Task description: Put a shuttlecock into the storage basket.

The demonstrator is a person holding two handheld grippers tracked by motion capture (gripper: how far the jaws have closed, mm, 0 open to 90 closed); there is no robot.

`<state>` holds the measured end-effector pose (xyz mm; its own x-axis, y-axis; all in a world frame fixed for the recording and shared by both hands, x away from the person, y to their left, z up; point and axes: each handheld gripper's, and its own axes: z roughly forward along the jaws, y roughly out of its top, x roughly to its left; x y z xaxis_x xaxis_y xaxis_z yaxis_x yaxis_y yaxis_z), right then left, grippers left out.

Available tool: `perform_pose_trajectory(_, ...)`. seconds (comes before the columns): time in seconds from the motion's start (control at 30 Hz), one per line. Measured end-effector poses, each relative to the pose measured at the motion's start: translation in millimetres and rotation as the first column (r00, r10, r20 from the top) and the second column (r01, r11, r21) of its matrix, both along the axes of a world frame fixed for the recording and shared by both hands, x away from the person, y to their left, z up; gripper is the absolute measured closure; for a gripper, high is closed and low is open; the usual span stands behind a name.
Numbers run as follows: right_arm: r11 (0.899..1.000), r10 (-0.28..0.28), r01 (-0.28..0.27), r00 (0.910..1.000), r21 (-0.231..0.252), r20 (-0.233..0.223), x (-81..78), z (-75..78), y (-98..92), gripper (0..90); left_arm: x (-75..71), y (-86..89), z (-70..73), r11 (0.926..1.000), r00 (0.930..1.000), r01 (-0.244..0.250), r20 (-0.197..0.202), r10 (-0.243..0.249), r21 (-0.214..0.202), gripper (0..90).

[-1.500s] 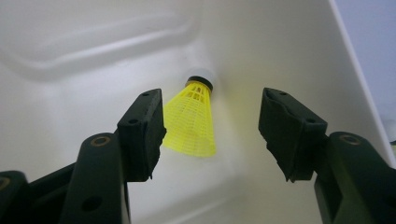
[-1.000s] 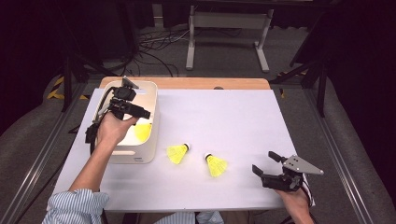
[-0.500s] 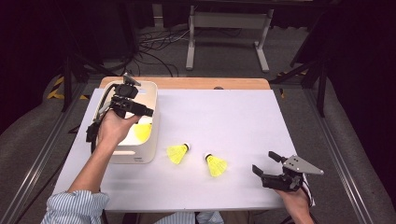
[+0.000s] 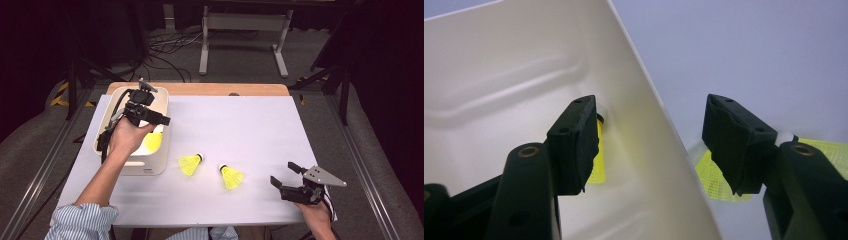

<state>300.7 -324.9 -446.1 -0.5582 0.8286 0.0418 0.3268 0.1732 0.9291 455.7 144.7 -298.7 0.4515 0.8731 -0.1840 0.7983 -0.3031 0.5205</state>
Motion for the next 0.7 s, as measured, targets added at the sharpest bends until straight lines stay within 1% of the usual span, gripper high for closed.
perform_pose_trajectory(0.1,1.000,-0.001,0.001,1.0000,-0.001,0.000,0.1,0.1,0.3,14.0,-1.0,-1.1,1.6,1.0000,0.9999,0.008,0.007,-0.008,0.003,39.6)
perform_pose_trajectory(0.17,1.000,-0.001,0.001,1.0000,-0.003,-0.001,0.6,-0.2,0.5,14.0,-2.1,-2.9,2.6,1.0000,0.9999,0.010,0.008,-0.010,-0.003,39.6)
perform_pose_trajectory(0.27,1.000,-0.008,0.008,1.0000,-0.001,-0.003,0.4,-0.3,-0.2,13.9,-0.6,-5.5,3.8,0.9995,0.9995,0.031,0.010,-0.031,0.006,39.2)
perform_pose_trajectory(0.37,1.000,-0.011,0.011,0.9999,0.000,-0.005,0.7,-0.3,-0.2,13.9,0.2,-8.0,2.8,0.9995,0.9995,0.032,0.005,-0.032,-0.004,39.0)
perform_pose_trajectory(0.47,1.000,-0.009,0.009,1.0000,-0.003,-0.002,1.1,-0.1,0.5,13.9,-0.8,-11.3,3.2,0.9992,0.9991,0.041,0.009,-0.041,-0.007,39.0)
perform_pose_trajectory(0.53,1.000,-0.010,0.010,0.9999,-0.002,-0.005,1.4,-0.3,0.5,13.9,-1.3,-13.2,4.2,0.9988,0.9987,0.049,0.012,-0.049,-0.001,38.9)
perform_pose_trajectory(0.63,1.000,-0.011,0.011,0.9999,0.001,-0.004,1.4,-0.1,-0.3,13.9,-2.0,-15.9,5.4,0.9986,0.9984,0.054,0.020,-0.054,-0.003,39.0)
perform_pose_trajectory(0.7,1.000,-0.010,0.010,0.9999,0.002,-0.004,2.1,-0.2,-0.2,13.9,-2.7,-17.6,5.5,0.9982,0.9981,0.059,0.016,-0.059,0.000,39.0)
